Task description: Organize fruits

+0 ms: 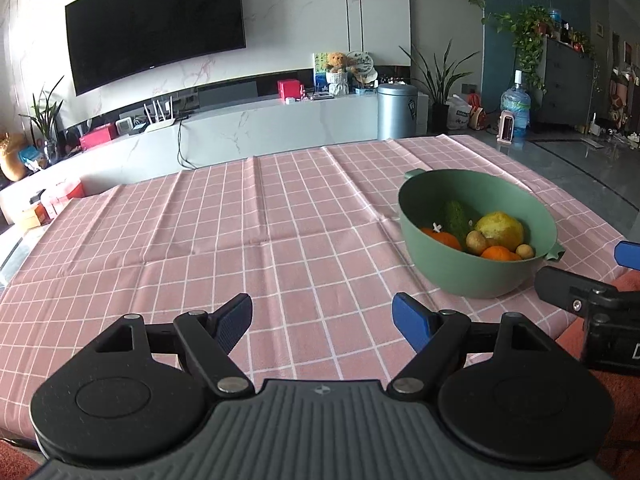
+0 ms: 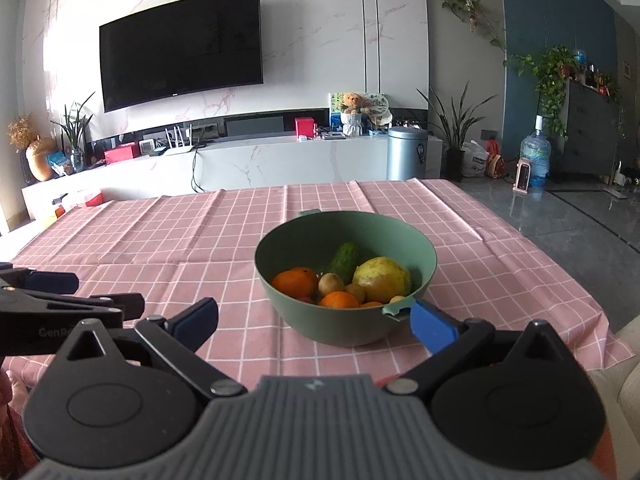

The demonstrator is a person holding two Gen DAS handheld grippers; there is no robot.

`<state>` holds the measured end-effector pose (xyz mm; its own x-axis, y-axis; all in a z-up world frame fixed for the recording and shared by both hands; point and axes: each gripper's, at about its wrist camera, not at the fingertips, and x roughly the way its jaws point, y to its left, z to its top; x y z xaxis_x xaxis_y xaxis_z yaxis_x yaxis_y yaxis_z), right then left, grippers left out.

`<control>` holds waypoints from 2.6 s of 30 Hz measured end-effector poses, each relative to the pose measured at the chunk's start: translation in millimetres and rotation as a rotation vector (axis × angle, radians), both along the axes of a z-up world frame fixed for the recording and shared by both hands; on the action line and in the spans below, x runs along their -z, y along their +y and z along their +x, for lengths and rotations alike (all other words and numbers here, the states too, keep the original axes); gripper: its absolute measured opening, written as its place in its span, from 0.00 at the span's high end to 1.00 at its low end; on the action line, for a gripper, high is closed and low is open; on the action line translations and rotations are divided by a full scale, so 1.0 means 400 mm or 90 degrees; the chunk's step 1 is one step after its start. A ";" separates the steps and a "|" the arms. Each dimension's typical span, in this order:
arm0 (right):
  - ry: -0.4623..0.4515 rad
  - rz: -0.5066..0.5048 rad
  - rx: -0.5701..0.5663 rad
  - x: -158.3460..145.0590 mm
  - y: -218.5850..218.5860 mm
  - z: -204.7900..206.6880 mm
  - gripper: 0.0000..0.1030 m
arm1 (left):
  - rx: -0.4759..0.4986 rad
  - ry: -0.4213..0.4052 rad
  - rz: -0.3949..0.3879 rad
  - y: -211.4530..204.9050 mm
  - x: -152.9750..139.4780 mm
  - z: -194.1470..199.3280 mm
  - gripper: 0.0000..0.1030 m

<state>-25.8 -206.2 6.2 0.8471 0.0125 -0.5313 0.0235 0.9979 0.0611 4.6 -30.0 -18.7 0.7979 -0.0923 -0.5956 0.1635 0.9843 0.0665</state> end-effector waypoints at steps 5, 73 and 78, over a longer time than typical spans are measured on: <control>0.011 -0.007 0.007 0.007 0.007 0.007 0.05 | -0.012 0.011 0.001 0.013 0.011 0.000 0.09; 0.005 -0.017 0.008 0.000 0.020 0.000 0.05 | -0.006 0.047 -0.003 0.007 0.018 0.000 0.09; 0.005 -0.017 0.008 0.001 0.020 0.000 0.05 | -0.007 0.047 -0.004 0.009 0.017 0.001 0.09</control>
